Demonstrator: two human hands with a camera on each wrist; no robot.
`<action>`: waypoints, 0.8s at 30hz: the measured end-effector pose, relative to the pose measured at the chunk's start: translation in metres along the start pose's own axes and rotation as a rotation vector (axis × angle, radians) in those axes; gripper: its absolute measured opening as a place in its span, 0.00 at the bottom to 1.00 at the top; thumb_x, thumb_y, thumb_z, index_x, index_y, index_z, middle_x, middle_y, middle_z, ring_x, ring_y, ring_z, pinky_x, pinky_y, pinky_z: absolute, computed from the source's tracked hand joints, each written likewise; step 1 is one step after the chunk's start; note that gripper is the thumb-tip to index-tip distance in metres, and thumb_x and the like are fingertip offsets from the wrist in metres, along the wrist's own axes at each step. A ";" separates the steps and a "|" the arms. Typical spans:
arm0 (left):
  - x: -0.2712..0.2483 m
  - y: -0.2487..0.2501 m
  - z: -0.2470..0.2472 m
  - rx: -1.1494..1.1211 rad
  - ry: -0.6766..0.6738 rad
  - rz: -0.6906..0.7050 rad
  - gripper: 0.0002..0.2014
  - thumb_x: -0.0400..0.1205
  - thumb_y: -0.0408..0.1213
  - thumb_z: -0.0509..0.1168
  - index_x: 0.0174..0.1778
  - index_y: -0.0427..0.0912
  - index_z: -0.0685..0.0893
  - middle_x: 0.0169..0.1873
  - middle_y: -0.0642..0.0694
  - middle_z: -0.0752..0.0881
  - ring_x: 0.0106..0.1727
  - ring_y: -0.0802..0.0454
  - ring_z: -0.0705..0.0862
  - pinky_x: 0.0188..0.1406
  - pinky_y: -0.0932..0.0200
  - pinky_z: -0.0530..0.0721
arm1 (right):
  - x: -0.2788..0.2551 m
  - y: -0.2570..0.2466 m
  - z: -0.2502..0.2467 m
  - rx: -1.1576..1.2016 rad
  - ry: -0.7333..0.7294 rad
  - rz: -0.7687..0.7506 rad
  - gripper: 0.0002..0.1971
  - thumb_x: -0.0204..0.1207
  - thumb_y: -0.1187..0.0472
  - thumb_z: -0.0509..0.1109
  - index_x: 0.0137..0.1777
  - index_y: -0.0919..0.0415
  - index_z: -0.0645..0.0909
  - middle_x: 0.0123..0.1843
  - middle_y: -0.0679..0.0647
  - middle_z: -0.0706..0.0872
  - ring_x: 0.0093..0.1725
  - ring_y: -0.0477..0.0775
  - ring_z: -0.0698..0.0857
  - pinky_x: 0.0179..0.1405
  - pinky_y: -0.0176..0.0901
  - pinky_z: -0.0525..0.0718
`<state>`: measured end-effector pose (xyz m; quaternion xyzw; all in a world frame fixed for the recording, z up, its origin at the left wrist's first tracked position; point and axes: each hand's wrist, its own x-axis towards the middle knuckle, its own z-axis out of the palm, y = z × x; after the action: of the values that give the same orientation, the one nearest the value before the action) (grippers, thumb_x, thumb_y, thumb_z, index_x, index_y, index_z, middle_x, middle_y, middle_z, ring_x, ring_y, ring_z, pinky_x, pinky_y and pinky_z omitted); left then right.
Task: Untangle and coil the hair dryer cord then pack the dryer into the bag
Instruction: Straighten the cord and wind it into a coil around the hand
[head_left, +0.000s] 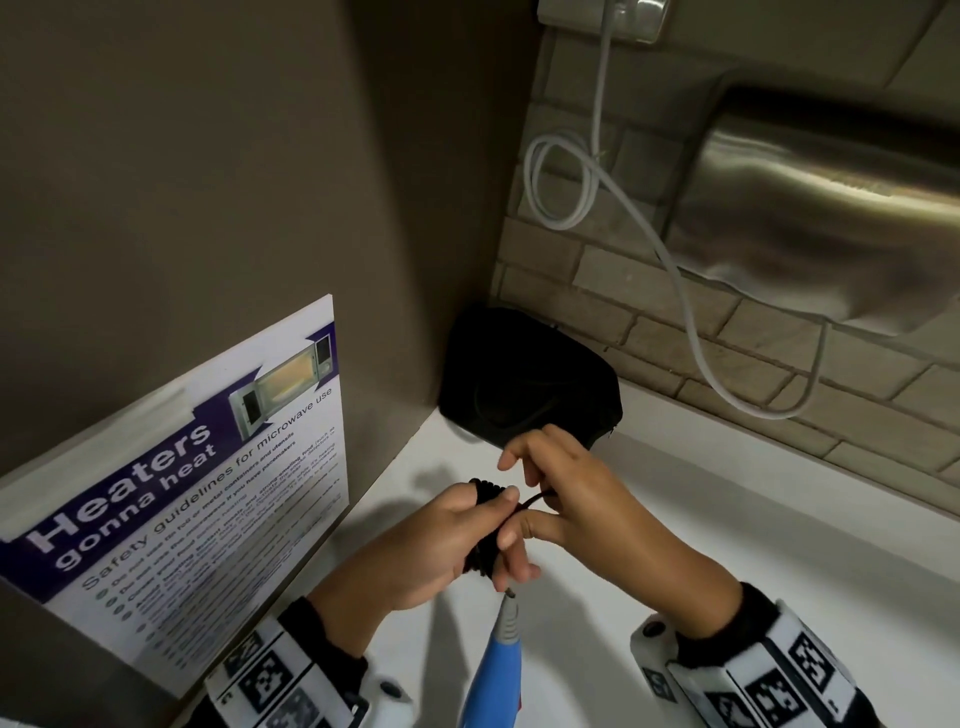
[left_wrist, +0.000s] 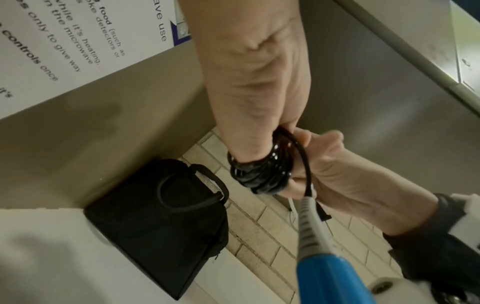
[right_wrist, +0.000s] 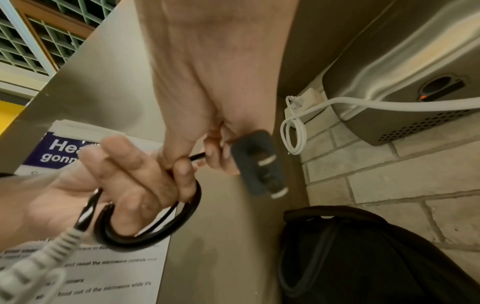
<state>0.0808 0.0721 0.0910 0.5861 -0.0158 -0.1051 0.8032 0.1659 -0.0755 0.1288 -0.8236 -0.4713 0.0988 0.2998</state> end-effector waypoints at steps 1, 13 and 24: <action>0.001 0.000 0.001 -0.012 0.029 -0.010 0.22 0.89 0.38 0.49 0.28 0.39 0.72 0.19 0.46 0.80 0.20 0.53 0.74 0.54 0.43 0.86 | 0.002 0.000 -0.001 -0.003 -0.012 -0.004 0.23 0.68 0.47 0.78 0.59 0.39 0.71 0.47 0.37 0.69 0.46 0.38 0.74 0.42 0.27 0.75; 0.000 0.007 0.000 -0.279 -0.165 -0.169 0.17 0.83 0.48 0.57 0.32 0.43 0.78 0.09 0.56 0.63 0.09 0.63 0.59 0.29 0.64 0.78 | 0.006 0.000 -0.012 0.552 -0.365 0.131 0.28 0.72 0.41 0.70 0.72 0.47 0.74 0.48 0.34 0.86 0.31 0.42 0.73 0.30 0.28 0.73; 0.002 -0.005 -0.007 -0.346 -0.264 -0.163 0.20 0.74 0.60 0.66 0.30 0.45 0.76 0.11 0.59 0.67 0.11 0.64 0.65 0.33 0.65 0.80 | -0.002 -0.002 -0.004 0.592 -0.354 0.250 0.26 0.71 0.45 0.71 0.50 0.70 0.74 0.42 0.58 0.76 0.26 0.43 0.66 0.25 0.35 0.65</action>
<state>0.0833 0.0766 0.0842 0.4203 -0.0550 -0.2467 0.8715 0.1652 -0.0786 0.1331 -0.7226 -0.3624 0.4079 0.4245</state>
